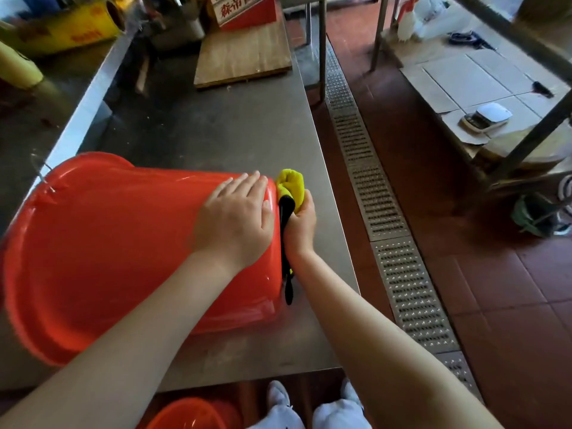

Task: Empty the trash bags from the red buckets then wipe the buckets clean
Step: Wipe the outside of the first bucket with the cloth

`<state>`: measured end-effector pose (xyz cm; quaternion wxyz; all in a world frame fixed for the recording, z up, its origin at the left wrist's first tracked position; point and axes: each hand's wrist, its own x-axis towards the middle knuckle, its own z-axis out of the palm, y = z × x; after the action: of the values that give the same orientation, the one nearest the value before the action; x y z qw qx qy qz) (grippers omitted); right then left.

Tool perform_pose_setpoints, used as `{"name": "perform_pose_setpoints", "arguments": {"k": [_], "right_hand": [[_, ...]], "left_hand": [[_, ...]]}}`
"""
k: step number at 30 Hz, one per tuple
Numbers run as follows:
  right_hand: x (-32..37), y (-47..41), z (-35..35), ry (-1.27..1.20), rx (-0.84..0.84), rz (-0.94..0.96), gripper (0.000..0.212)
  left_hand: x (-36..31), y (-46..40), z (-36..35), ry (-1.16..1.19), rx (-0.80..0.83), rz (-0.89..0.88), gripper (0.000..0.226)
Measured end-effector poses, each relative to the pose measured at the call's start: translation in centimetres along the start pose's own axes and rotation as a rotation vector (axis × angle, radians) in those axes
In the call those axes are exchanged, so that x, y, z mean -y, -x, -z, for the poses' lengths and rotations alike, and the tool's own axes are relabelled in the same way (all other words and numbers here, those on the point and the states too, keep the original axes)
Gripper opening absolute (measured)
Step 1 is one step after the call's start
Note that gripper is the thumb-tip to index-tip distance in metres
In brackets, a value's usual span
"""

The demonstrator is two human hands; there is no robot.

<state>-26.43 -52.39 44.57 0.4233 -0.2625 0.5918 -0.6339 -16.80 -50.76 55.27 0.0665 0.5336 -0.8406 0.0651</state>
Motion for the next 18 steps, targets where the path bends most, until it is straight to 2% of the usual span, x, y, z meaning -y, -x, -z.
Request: {"name": "perform_pose_setpoints", "arguments": {"k": [10,18], "right_hand": [[-5.4,0.1,0.9,0.213,0.123,-0.211,0.01],[-5.0,5.3,2.8,0.044,0.103,-0.347,0.018]], "left_hand": [[0.3,-0.3,-0.4,-0.013,-0.038,0.004,0.059],[0.3,-0.2,-0.5,-0.001,-0.082,0.002,0.057]]}}
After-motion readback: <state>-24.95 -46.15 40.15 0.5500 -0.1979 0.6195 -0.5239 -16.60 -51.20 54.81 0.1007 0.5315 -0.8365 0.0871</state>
